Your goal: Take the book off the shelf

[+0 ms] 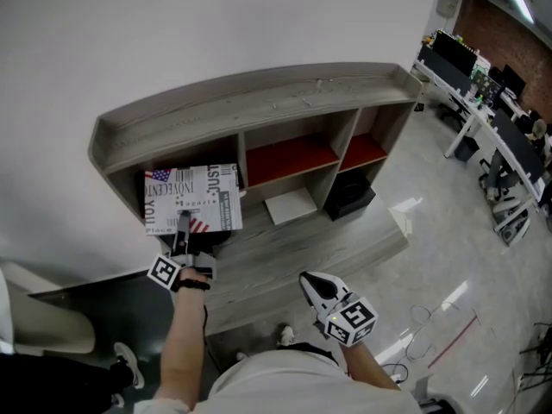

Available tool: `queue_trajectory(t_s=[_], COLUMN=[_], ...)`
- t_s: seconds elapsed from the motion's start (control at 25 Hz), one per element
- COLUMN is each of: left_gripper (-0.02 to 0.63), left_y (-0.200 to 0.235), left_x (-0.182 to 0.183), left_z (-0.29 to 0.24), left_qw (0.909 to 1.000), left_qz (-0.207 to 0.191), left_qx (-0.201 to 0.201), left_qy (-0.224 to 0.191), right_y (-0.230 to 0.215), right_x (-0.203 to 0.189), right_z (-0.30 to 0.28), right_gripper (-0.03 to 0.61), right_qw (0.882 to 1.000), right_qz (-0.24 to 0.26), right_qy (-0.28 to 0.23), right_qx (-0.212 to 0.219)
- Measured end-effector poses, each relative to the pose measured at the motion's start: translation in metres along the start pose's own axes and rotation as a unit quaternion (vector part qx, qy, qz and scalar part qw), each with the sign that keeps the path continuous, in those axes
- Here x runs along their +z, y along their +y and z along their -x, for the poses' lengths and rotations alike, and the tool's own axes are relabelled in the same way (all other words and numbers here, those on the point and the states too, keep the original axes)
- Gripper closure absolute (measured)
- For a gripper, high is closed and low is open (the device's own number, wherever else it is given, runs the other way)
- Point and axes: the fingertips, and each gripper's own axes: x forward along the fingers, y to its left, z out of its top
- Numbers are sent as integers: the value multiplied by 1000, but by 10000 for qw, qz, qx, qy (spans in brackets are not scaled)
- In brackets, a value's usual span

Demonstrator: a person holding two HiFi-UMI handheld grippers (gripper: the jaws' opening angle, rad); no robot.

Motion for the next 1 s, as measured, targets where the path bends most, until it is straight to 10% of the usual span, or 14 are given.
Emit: queue_trajectory(t_s=[1.0], left_gripper=[450], left_y=[-53], left_x=[17], left_z=[24], left_qw=[9943], left_qz=[-996], left_qx=[21], left_qy=[368], right_y=[14], right_x=[-1], right_z=[-63], right_gripper=[557], right_qw=[9963], right_qz=[-142], right_qy=[-91], right_qx=[841])
